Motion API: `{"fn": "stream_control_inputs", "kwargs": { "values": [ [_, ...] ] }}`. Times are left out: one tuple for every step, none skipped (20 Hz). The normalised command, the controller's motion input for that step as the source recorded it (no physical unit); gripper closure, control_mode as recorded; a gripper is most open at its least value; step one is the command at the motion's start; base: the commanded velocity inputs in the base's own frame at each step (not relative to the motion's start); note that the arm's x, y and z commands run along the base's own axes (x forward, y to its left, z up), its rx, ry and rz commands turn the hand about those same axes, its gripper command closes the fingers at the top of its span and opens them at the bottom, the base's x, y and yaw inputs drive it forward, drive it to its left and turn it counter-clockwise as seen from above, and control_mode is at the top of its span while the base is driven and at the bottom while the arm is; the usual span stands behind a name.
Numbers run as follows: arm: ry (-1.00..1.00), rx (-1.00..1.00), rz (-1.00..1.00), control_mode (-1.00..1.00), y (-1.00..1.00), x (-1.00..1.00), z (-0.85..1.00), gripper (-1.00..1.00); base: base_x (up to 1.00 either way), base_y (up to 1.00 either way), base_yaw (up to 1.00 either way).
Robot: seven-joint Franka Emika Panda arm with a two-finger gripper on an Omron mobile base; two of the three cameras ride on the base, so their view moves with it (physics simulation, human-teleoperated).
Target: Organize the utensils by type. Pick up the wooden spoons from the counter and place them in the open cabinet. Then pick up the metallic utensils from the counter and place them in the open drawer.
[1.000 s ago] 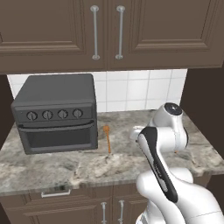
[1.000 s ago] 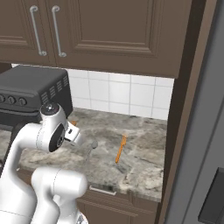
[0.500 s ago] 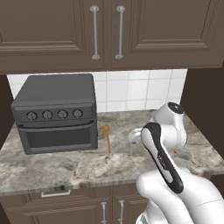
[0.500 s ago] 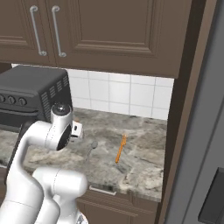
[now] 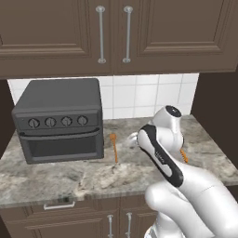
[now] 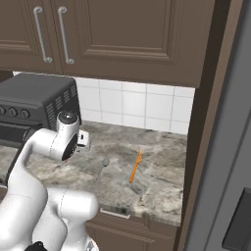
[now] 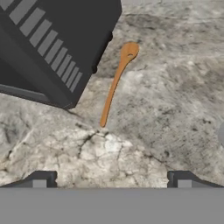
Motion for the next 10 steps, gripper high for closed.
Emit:
{"fn": "stream_control_inputs", "kwargs": {
  "values": [
    [0.00,0.00,-0.06,-1.00,0.21,0.28,-0.06,-1.00,0.00,0.00,0.00],
    [0.00,0.00,-0.07,-1.00,0.20,0.27,-0.11,-1.00,0.00,0.00,0.00],
    [0.00,0.00,-0.08,-1.00,0.21,0.25,-0.15,-1.00,0.00,0.00,0.00],
    [0.00,0.00,-0.10,-1.00,0.22,0.25,-0.19,-1.00,0.00,0.00,0.00],
    [0.00,0.00,-0.11,-1.00,0.18,0.23,-0.18,-1.00,0.00,0.00,0.00],
    [0.00,0.00,-0.11,-1.00,0.14,0.23,-0.20,-1.00,0.00,0.00,0.00],
    [0.00,0.00,-0.13,-1.00,0.11,0.21,-0.21,-1.00,0.00,0.00,0.00],
    [0.00,0.00,-0.14,-1.00,0.10,0.21,-0.23,-1.00,0.00,0.00,0.00],
    [0.00,0.00,-0.15,-1.00,0.05,0.20,-0.23,-1.00,0.00,0.00,0.00],
    [0.00,0.00,-0.16,-1.00,0.03,0.21,-0.26,-1.00,0.00,0.00,0.00]
  ]
}}
